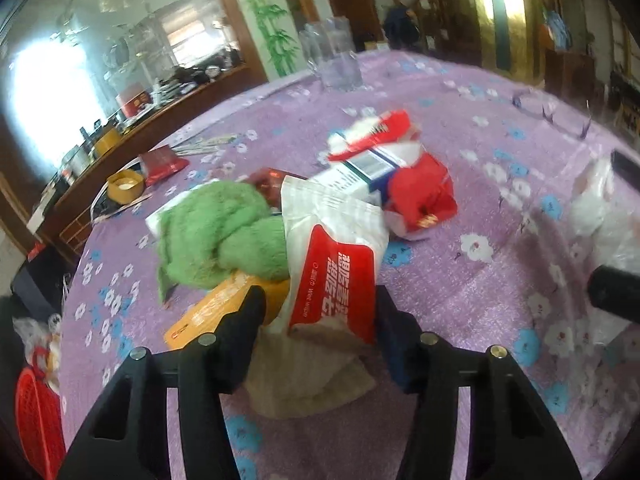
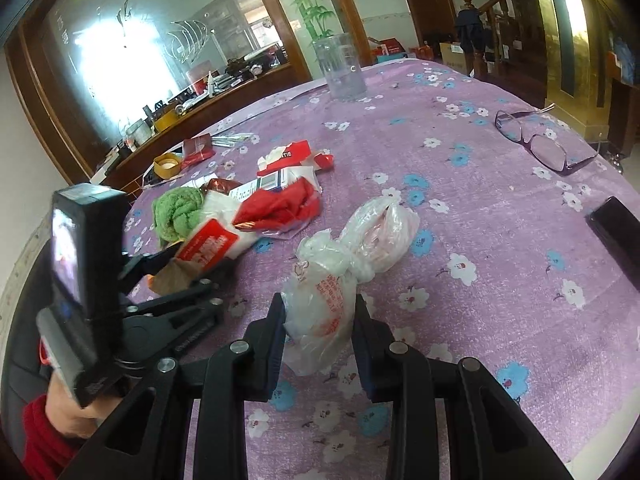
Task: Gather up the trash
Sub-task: 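Grasp the white tissue pack with red label using the left tool while the right tool holds the bag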
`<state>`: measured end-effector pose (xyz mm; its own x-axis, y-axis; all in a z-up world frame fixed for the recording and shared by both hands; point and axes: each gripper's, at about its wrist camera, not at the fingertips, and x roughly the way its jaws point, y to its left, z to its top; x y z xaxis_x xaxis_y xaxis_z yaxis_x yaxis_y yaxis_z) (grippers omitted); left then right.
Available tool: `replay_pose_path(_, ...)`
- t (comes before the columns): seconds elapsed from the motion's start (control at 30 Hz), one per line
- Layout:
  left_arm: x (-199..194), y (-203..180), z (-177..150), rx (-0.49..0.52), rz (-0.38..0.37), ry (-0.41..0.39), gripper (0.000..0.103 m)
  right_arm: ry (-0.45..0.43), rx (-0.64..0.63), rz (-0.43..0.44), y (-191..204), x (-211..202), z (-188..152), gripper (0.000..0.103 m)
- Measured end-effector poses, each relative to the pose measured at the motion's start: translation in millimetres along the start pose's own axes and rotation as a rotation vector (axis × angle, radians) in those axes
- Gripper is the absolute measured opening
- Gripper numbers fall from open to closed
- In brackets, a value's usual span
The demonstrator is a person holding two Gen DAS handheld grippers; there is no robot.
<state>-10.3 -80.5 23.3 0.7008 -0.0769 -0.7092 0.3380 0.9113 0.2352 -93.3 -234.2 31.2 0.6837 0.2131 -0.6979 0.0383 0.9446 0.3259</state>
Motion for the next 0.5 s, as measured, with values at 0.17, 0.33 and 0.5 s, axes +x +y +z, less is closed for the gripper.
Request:
replay_pose_path(0.17,-30.8,16.8,-17.7,-0.088,0.058,-0.054,0.052,0.004,-0.015,0.003,6.6,3.7,-2.8,0.033)
replay_pose_path(0.33,-65.2,33.9,-36.5,-0.155,0.145,-0.132,0.052,0.009,-0.069,0.035,28.8,7.5,-8.6,0.033)
replay_pose_path(0.5,-88.8,46.7,-51.6,-0.191,0.224,-0.192,0.052,0.007,-0.133,0.051,55.5,8.2,-16.5,0.033)
